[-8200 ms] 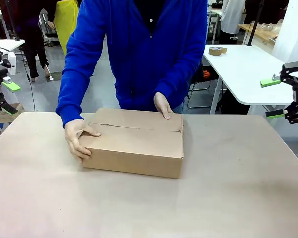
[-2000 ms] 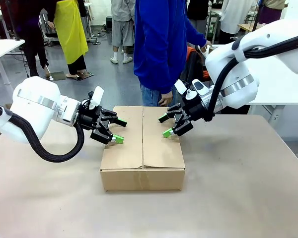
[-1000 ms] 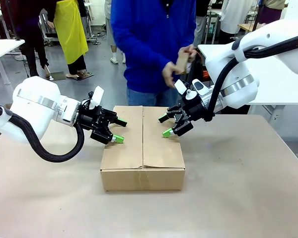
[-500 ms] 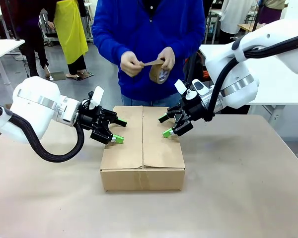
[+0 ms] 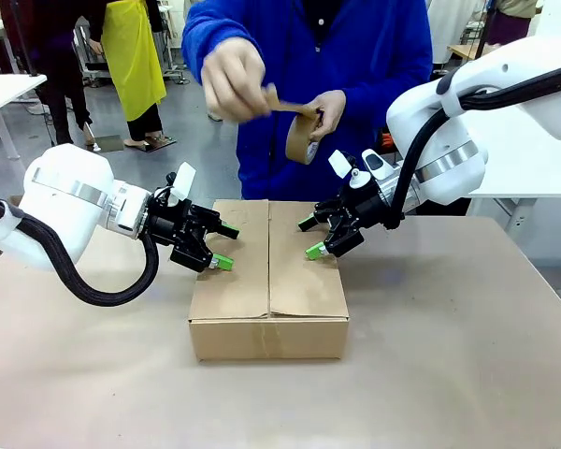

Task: Pack the gift set into the box.
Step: Press and hold the closed box until the human finishes sealing it.

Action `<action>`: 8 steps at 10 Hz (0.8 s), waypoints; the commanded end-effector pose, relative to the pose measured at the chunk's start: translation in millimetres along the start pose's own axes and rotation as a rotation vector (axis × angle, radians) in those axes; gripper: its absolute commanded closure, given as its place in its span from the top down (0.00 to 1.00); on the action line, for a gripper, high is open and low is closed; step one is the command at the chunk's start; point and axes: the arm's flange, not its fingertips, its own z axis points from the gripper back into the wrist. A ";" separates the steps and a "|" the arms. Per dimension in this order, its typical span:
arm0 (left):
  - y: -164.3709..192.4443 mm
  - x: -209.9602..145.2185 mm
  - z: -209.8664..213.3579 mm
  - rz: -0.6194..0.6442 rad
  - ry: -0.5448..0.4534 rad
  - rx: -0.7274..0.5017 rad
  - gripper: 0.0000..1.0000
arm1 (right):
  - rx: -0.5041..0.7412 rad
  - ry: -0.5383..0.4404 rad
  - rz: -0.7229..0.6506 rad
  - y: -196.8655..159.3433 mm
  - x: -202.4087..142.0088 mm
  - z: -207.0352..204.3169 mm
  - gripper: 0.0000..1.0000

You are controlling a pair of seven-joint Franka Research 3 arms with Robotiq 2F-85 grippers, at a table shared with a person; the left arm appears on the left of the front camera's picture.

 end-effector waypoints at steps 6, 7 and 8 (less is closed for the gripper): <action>-1.1 -0.3 -0.7 -0.016 0.002 -0.001 1.00 | 0.000 -0.001 0.013 2.6 -2.3 -1.2 1.00; -1.1 -0.3 -0.7 -0.016 0.002 -0.001 1.00 | 0.000 -0.001 0.013 2.6 -2.3 -1.2 1.00; -1.1 -0.3 -0.7 -0.016 0.002 -0.001 1.00 | 0.000 -0.001 0.013 2.6 -2.3 -1.2 1.00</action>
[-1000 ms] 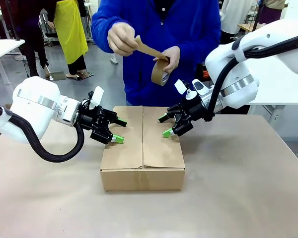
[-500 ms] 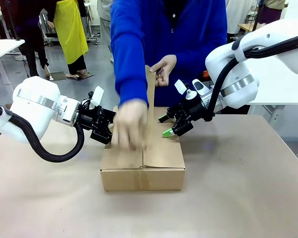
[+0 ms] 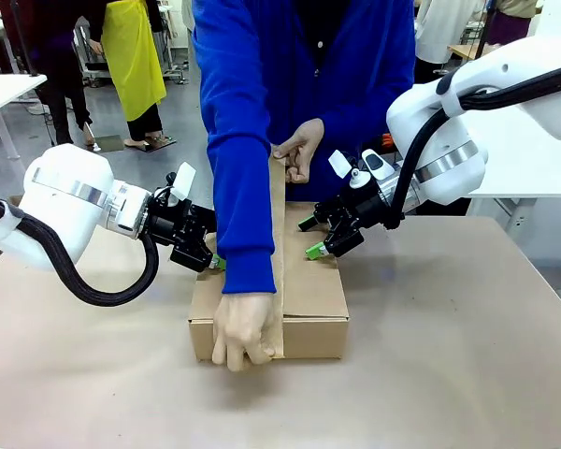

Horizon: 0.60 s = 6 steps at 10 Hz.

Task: Pack the gift set into the box.
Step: Press and hold the closed box until the human finishes sealing it.

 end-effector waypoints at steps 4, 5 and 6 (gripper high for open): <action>-1.1 -0.3 -0.7 -0.016 0.002 -0.001 1.00 | 0.000 -0.001 0.013 2.6 -2.3 -1.2 1.00; -1.1 -0.3 -0.7 -0.016 0.002 -0.001 1.00 | 0.000 -0.001 0.013 2.6 -2.3 -1.2 1.00; -1.1 -0.3 -0.7 -0.016 0.002 -0.001 1.00 | 0.000 -0.001 0.013 2.6 -2.3 -1.2 1.00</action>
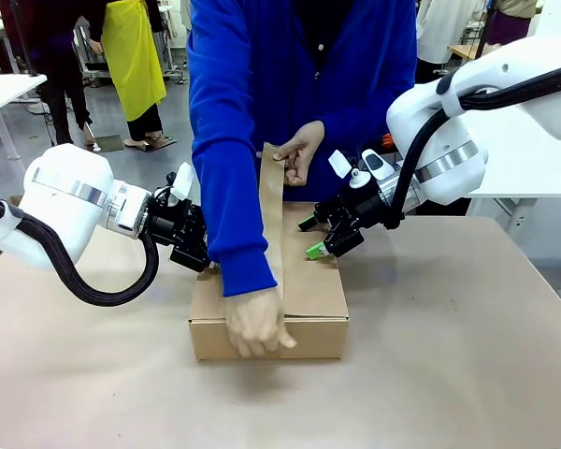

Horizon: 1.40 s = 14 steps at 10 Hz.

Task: Pack the gift set into the box.
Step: Press and hold the closed box until the human finishes sealing it.

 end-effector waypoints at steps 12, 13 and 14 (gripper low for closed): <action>-1.2 -0.4 -0.7 -0.015 0.002 -0.001 1.00 | 0.000 -0.001 0.013 2.6 -2.3 -1.2 1.00; -1.2 -0.4 -0.7 -0.015 0.002 -0.001 1.00 | 0.000 -0.001 0.013 2.6 -2.3 -1.2 1.00; -1.2 -0.4 -0.7 -0.015 0.002 -0.001 1.00 | 0.000 -0.001 0.013 2.6 -2.3 -1.2 1.00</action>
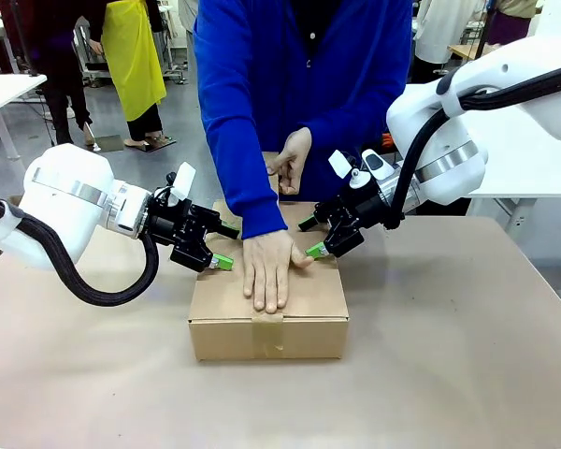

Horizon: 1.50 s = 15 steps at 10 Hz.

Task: Pack the gift set into the box.
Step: Press and hold the closed box until the human finishes sealing it.

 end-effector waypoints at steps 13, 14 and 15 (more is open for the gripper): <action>-1.3 -0.5 -0.7 -0.015 0.002 -0.001 1.00 | 0.000 -0.001 0.014 2.5 -2.0 -1.2 1.00; -1.3 -0.5 -0.7 -0.015 0.002 -0.001 1.00 | 0.000 -0.001 0.014 2.5 -2.0 -1.2 1.00; -1.3 -0.5 -0.7 -0.015 0.002 -0.001 1.00 | 0.000 -0.001 0.014 2.5 -2.0 -1.2 1.00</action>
